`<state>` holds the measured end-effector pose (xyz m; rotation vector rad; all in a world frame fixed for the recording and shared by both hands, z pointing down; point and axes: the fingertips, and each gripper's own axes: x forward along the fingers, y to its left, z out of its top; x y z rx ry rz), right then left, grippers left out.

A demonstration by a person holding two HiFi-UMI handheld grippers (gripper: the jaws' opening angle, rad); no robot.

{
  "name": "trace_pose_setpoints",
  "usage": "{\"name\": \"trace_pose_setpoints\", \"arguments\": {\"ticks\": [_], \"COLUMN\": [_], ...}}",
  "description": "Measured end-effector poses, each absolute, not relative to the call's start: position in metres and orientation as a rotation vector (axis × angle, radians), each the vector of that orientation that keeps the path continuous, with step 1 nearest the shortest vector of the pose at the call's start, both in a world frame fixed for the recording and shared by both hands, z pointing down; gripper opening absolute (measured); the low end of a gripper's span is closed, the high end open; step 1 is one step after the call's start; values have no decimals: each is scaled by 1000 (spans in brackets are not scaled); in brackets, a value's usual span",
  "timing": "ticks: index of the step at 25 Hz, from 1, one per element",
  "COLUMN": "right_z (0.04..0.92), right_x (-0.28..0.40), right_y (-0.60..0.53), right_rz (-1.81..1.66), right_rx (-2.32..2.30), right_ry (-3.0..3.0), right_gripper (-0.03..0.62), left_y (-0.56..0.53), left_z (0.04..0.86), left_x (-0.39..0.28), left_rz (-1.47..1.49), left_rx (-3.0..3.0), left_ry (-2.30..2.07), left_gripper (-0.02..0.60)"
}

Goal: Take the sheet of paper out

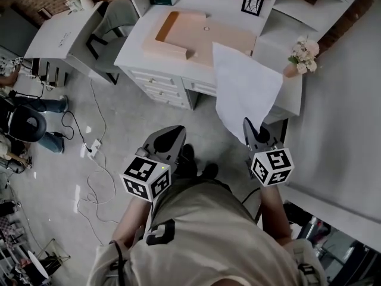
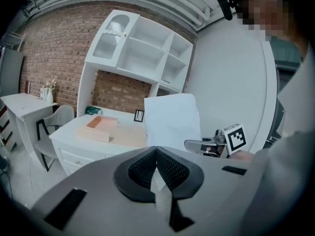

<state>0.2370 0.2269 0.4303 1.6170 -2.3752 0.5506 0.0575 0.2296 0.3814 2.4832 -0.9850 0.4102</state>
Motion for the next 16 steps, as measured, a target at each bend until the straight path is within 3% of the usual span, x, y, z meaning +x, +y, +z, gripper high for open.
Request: {"name": "trace_pose_setpoints", "arguments": {"ticks": [16], "right_z": [413], "right_x": [207], "right_y": [164], "right_rz": [459], "right_rx": [1580], "right_ry": [-2368], "right_gripper": [26], "left_y": [161], "left_z": [371], "left_x": [23], "left_rz": [326], "left_rx": [2508], "left_ry": [-1013], "left_gripper": [17]}}
